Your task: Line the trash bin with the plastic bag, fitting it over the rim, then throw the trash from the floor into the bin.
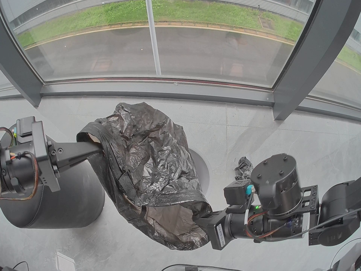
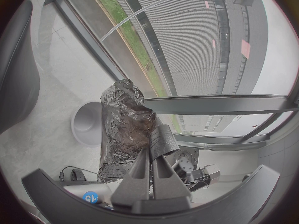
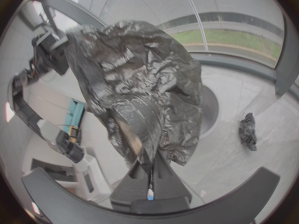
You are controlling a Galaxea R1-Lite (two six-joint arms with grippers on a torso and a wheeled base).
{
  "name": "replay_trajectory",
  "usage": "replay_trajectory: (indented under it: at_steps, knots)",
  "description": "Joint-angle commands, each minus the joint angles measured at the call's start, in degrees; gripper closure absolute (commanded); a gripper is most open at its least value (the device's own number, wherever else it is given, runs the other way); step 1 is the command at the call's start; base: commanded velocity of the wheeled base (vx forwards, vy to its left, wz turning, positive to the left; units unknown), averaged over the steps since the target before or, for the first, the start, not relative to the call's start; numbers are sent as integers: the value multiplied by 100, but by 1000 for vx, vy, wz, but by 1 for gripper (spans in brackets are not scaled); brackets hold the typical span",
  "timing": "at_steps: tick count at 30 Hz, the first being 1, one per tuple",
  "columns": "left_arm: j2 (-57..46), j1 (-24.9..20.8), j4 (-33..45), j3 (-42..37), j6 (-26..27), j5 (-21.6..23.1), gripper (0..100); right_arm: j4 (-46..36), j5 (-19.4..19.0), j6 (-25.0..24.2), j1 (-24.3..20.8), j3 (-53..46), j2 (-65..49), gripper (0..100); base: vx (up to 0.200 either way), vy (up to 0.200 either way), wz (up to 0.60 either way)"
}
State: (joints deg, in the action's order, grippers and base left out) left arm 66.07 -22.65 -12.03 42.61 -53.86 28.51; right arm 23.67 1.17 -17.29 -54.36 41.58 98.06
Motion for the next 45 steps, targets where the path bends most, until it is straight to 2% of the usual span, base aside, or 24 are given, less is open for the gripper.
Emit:
replay_trajectory:
  at_steps: [1,9,16,24,32,37,45]
  knots:
    - [512,-11,-142,-288,16,23,100,-311,-662,-302,382,219,-323,100,0,0,0]
    - [828,-20,-150,-367,24,23,100,-522,-1409,-680,655,307,108,100,0,0,0]
    - [732,-38,-133,-525,7,14,100,-513,-1884,-706,628,412,354,100,0,0,0]
    - [688,-29,-142,-771,24,-4,100,-478,-1928,-759,558,685,864,100,0,0,0]
    - [951,41,-291,-754,42,-4,100,-425,-1928,-934,690,983,1215,100,0,0,0]
    - [1233,50,-511,-745,33,-4,100,-320,-1919,-934,857,1124,1426,100,0,0,0]
    - [2015,191,-1310,-622,16,-21,100,278,-1928,-961,1296,1168,1743,100,0,0,0]
